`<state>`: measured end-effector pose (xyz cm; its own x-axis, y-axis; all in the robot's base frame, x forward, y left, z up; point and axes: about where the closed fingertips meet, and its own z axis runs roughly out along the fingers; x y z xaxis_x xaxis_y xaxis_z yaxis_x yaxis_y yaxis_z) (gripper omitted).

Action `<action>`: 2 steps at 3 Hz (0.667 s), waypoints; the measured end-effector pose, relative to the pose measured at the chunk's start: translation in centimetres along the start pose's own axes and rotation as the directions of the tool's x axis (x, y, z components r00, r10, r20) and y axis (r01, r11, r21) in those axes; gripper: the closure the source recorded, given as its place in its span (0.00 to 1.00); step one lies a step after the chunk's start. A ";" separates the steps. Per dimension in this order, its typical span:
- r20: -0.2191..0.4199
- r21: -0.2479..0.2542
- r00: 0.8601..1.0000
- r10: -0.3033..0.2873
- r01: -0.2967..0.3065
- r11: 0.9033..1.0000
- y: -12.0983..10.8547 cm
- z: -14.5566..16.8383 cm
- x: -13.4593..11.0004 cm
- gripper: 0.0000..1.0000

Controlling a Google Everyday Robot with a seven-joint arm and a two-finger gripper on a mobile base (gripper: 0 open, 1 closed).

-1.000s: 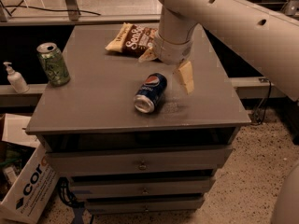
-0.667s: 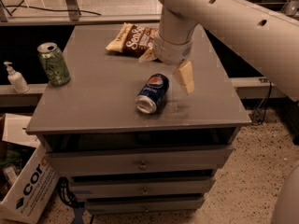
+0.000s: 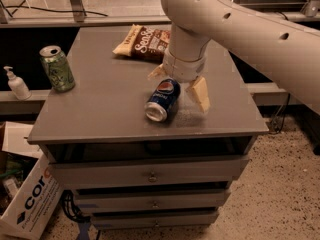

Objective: Place pepsi can upright

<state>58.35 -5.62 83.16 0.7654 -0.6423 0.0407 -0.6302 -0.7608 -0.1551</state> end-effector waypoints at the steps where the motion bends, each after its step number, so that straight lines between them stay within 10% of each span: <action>1: 0.012 -0.022 0.999 -0.048 0.048 0.999 -0.2 1.3 -1.6 0.00; 2: 0.014 -0.045 0.996 -0.090 0.091 0.995 -0.9 2.1 -2.7 0.00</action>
Offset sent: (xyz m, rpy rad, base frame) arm -0.0165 0.0427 -0.0284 -0.0703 0.0451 0.1420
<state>57.11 -3.01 81.07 0.8209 -0.5697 0.0406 -0.5634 -0.8194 -0.1060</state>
